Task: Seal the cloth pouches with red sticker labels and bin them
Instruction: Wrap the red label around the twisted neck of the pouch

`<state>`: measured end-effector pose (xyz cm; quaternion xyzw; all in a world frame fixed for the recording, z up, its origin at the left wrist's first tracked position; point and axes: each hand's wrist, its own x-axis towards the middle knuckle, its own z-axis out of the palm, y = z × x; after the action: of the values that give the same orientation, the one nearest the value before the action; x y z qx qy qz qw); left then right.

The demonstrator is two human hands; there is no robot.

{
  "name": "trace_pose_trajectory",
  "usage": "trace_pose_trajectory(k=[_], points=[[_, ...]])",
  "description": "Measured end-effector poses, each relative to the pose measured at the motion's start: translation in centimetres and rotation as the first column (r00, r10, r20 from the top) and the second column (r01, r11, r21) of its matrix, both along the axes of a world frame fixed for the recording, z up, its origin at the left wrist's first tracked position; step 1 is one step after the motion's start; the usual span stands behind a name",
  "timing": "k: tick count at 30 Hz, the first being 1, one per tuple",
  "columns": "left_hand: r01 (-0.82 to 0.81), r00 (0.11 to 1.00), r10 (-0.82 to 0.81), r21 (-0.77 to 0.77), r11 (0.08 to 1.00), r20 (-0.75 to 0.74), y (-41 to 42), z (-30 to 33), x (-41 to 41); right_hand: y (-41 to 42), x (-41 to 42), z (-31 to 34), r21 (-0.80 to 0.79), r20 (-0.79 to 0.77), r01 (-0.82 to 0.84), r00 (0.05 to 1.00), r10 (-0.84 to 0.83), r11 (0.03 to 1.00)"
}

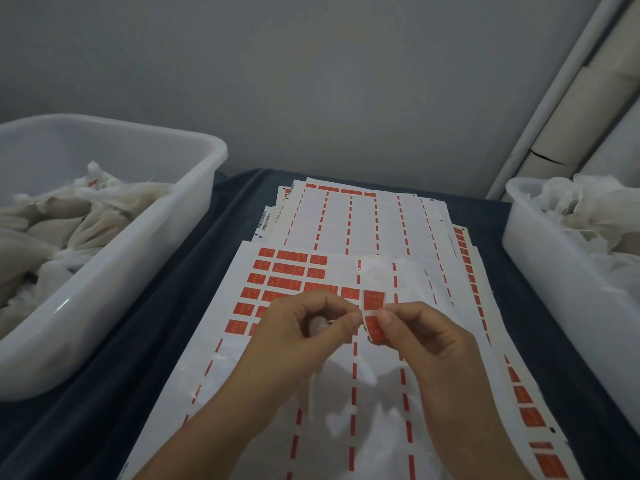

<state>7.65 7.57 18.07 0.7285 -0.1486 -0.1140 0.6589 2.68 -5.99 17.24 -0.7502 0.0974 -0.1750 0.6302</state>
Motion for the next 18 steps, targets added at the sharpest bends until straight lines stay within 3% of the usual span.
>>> trace_pose_trajectory(k=[8,14,16,18], points=[[-0.036,0.999,0.036,-0.024,0.999,0.022,-0.3,0.1,-0.2,0.2,-0.3,0.1,-0.07,0.05,-0.003,0.999,0.007,0.998],[-0.081,0.993,0.065,-0.169,0.982,-0.097,0.3,0.1,0.1,-1.4,0.0,1.3,0.075,0.066,0.178,0.981,-0.183,0.981],[-0.055,0.989,0.023,-0.211,0.976,-0.149,0.5,0.2,0.1,-1.7,-0.1,1.5,0.098,0.017,0.13,0.991,-0.132,0.987],[-0.021,0.986,-0.017,-0.225,0.974,-0.168,0.4,0.3,0.0,-1.1,-0.1,1.3,0.155,-0.064,-0.018,0.998,0.028,0.988]])
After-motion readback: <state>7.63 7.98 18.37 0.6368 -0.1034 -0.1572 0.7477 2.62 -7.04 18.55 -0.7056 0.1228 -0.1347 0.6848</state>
